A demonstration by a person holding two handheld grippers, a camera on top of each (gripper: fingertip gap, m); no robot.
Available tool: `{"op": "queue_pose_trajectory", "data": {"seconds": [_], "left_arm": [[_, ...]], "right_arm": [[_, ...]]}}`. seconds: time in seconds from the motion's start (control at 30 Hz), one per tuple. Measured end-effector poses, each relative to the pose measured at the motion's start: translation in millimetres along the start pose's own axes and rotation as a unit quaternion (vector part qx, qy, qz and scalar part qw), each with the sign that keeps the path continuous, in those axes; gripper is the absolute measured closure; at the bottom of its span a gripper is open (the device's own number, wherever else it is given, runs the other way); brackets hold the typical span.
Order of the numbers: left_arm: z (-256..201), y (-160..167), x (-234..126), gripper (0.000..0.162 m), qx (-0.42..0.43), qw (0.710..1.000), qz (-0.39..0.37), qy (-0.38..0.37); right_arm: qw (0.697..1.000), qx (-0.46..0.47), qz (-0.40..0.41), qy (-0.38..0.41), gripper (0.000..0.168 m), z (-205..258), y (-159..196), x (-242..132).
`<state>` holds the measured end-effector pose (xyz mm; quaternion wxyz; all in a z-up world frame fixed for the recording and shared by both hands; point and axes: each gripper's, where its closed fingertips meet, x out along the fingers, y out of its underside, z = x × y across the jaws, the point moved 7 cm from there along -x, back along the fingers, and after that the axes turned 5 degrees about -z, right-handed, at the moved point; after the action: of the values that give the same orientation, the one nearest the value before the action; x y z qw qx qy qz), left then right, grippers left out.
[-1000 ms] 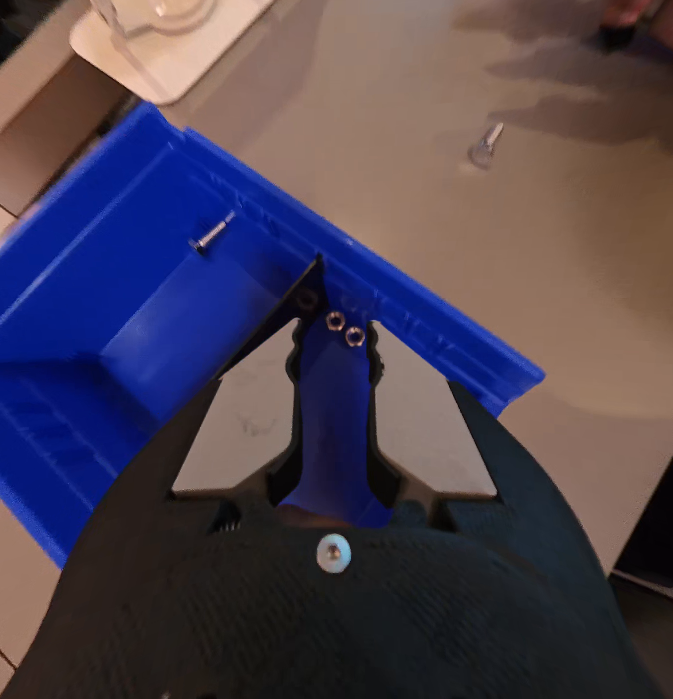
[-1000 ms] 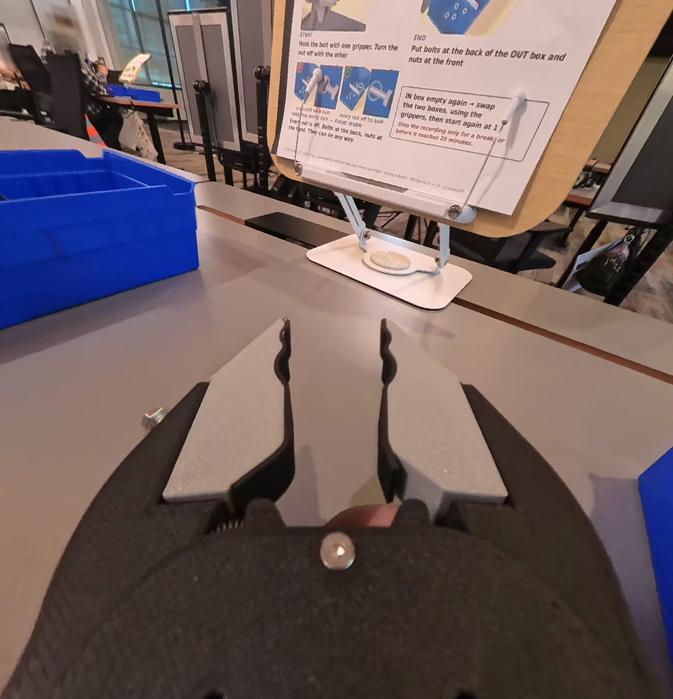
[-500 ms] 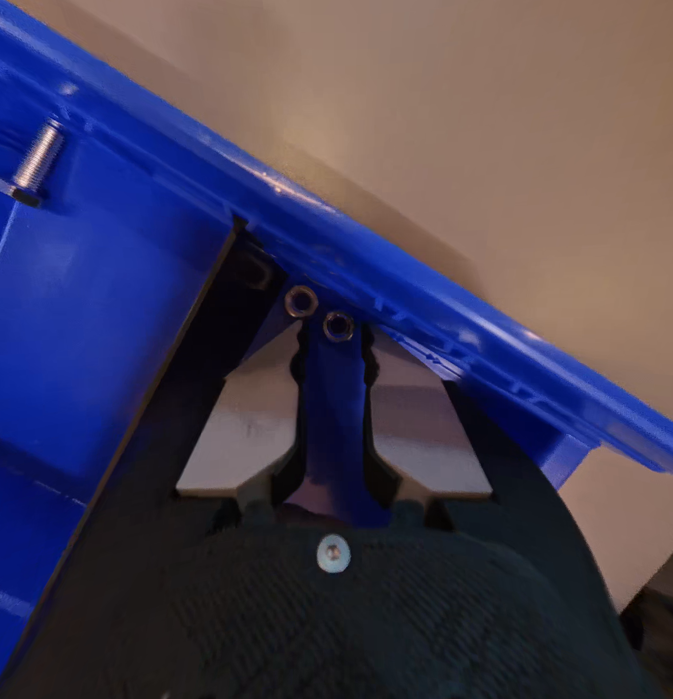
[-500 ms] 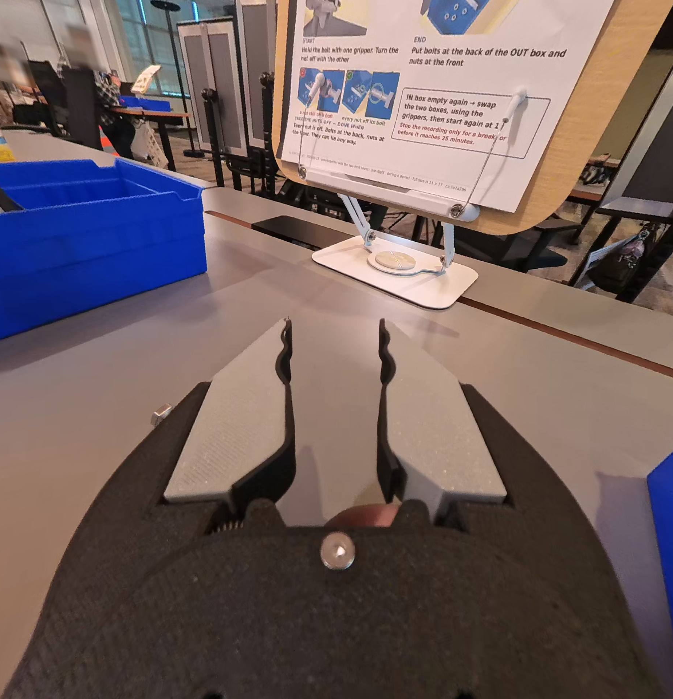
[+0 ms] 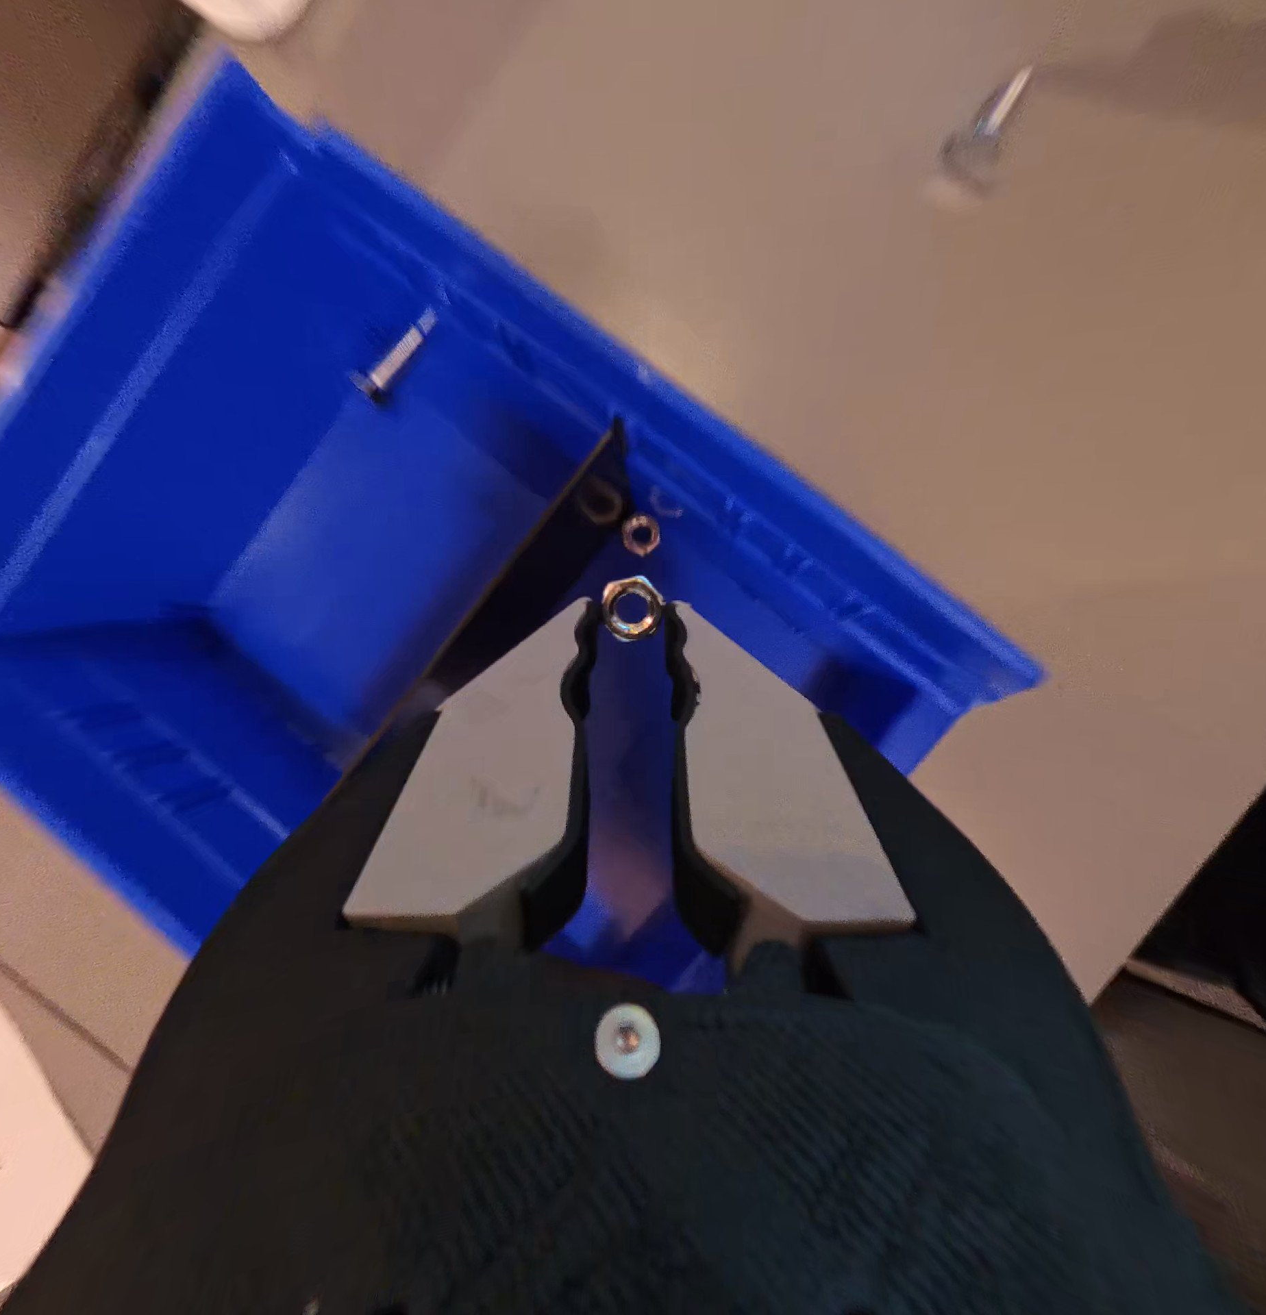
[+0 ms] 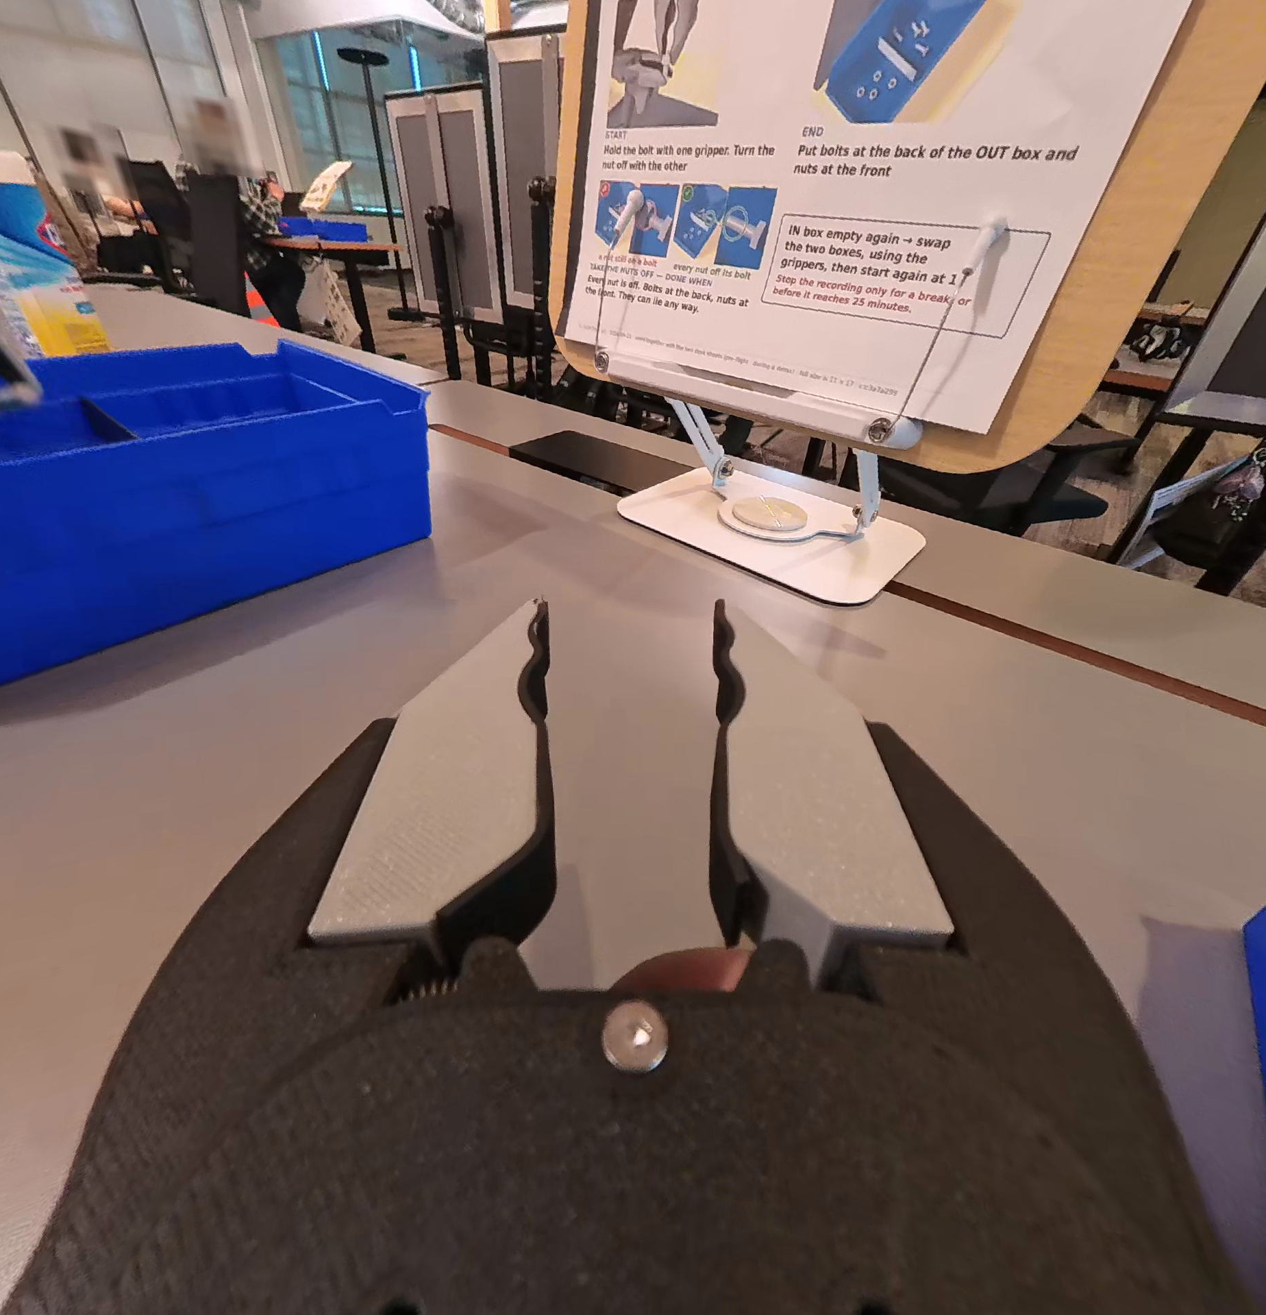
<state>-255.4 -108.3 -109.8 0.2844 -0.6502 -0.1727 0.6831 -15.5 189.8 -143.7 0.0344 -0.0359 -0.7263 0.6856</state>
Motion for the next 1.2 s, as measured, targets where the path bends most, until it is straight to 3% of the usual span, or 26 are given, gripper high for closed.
{"op": "queue_pose_trajectory", "data": {"seconds": [0.1, 0.2, 0.33, 0.5, 0.7, 0.9, 1.1, 1.2], "left_arm": [[-29, -36, -33, 0.145, 0.03, 0.998, -0.061, -0.011], [-85, -73, -29, 0.145, 0.078, 0.991, -0.1, 0.032], [-159, -100, 36, 0.146, 0.125, 0.984, -0.093, 0.087], [-211, -124, 136, 0.146, 0.106, 0.985, -0.069, 0.119], [-222, -140, 189, 0.144, 0.071, 0.991, -0.061, 0.098], [-192, -136, 169, 0.12, 0.04, 0.991, -0.109, 0.063], [-136, -115, 138, 0.123, -0.008, 0.983, -0.183, 0.031], [-130, -106, 135, 0.123, -0.04, 0.97, -0.226, 0.08]], "right_arm": [[1.0, 0.003, 0.008, -0.005, 0.124, 1, -2, -1], [1.0, 0.002, 0.016, -0.01, 0.124, 3, -2, 0], [1.0, -0.01, 0.022, -0.008, 0.124, 3, -2, -1], [0.999, -0.028, 0.034, 0.014, 0.124, -4, 1, -3], [0.998, 0.008, 0.056, 0.022, 0.124, -15, 8, -2], [0.998, 0.021, 0.059, 0.003, 0.123, -13, 6, -3], [0.97, 0.037, 0.136, -0.2, 0.122, 25, 19, -1], [0.952, -0.021, 0.175, -0.25, 0.13, 42, 32, -1]]}}
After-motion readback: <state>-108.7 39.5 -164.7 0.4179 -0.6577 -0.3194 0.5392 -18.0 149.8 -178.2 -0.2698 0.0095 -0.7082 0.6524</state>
